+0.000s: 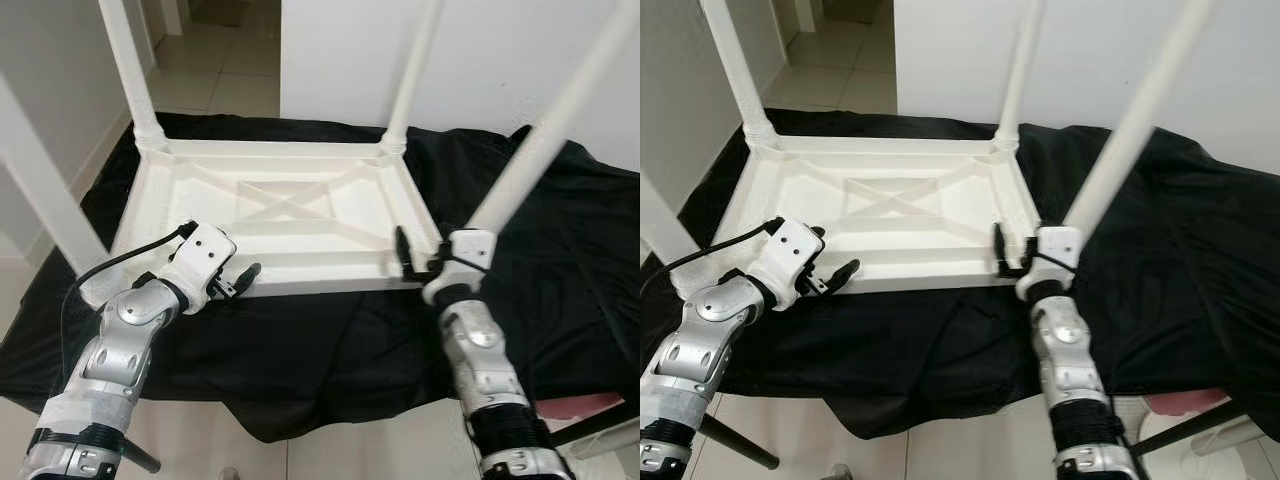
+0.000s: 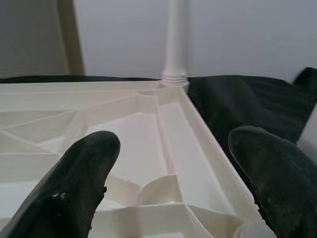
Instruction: Building children table
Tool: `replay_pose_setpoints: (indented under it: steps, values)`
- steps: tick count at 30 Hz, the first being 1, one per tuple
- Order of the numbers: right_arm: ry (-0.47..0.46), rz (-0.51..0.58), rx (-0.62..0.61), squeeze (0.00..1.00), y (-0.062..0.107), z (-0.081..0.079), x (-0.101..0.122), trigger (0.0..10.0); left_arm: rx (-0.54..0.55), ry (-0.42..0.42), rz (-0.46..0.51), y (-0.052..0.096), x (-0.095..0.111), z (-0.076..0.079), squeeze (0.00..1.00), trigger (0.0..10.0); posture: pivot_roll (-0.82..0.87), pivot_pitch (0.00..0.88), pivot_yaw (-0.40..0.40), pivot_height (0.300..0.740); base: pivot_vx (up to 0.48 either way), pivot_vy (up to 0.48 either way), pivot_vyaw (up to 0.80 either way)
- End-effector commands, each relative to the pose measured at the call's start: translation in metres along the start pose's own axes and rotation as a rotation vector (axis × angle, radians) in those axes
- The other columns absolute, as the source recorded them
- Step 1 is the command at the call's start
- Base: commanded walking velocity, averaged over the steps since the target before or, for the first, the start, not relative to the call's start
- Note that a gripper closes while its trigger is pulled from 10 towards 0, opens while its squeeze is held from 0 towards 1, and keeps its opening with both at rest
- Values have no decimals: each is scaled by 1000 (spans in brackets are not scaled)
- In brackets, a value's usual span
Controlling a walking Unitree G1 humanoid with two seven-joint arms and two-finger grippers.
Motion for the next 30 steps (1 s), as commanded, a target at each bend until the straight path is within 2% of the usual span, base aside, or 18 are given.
replay_pose_setpoints:
  steps: [1, 3, 5, 6, 8, 11, 12, 14, 15, 17, 18, 19, 20, 22, 26, 30]
  values:
    - [17, -32, -89, 0, 1, 27, -8, 10000, -36, -16, -4, -1, -1, 8, 0, 10000, 48, 72, -34, 740, 0, 0, 0]
    - [18, -28, -98, 0, 0, 30, -7, 10000, -45, 1, 11, -1, 1, 9, 0, 10000, 48, 73, -31, 740, 0, 0, 0]
    - [5, -11, -80, 0, -2, 24, -4, 10000, -74, 72, 72, 0, 13, 13, 0, 10000, 49, 73, -30, 740, 0, 0, 0]
    - [5, -11, -80, 0, -2, 24, -4, 10000, -74, 72, 72, 0, 13, 13, 0, 10000, 49, 73, -30, 740, 0, 0, 0]
    - [-12, 14, -42, 0, -4, 10, 1, 10000, -115, 116, 118, 2, 23, 19, 0, 10000, 55, 75, -28, 740, 0, 0, 0]
    - [-19, 26, -19, 0, -4, 2, 2, 10000, -137, 129, 133, 3, 26, 23, 0, 10000, 58, 74, -28, 740, 0, 0, 0]
    - [-32, 35, 13, 0, -3, -9, 3, 10000, -172, 143, 146, 4, 29, 30, 0, 10000, 58, 74, -28, 740, 0, 0, 0]
    - [-32, 35, 13, 0, -3, -9, 3, 10000, -172, 143, 146, 4, 29, 30, 0, 10000, 58, 74, -28, 740, 0, 0, 0]
    - [-42, 44, 37, 0, -3, -18, 4, 10000, -201, 155, 155, 6, 31, 36, 0, 10000, 63, 74, -29, 740, 0, 0, 0]
    - [-70, 56, 76, 0, -2, -33, 6, 10000, -275, 168, 154, 10, 31, 52, 0, 10000, 70, 74, -34, 740, 0, 0, 0]
    - [-70, 56, 76, 0, -2, -33, 6, 10000, -275, 168, 154, 10, 31, 52, 0, 10000, 70, 74, -34, 740, 0, 0, 0]
    - [-75, 59, 88, 0, -3, -38, 7, 10000, -311, 177, 147, 13, 30, 61, 0, 10000, 73, 74, -36, 740, 0, 0, 0]
    - [-75, 59, 88, 0, -3, -38, 7, 10000, -311, 177, 147, 13, 30, 61, 0, 10000, 73, 74, -36, 740, 0, 0, 0]
    - [-83, 62, 101, 0, -4, -42, 8, 10000, -359, 181, 131, 17, 27, 73, 0, 10000, 77, 73, -42, 740, 0, 0, 0]
    - [-86, 63, 112, 0, -6, -44, 9, 10000, -396, 178, 78, 22, 16, 83, 0, 10000, 82, 74, -54, 740, 0, 0, 0]
    - [-88, 66, 121, 0, -7, -46, 10, 10000, -385, 152, 41, 22, 8, 85, 0, 10000, 85, 74, -61, 740, 0, 0, 0]
Point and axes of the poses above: a point about 5 cm out from each wrist's last joint towards the gripper, its own y axis pointing back from the gripper into the wrist, its own x axis along the axis of the wrist's last joint, z = x × y, the point moved 5 cm from there along -y, pointing out of the wrist towards the gripper, and after that the axes turned 8 degrees about y, right-handed, at the moved point
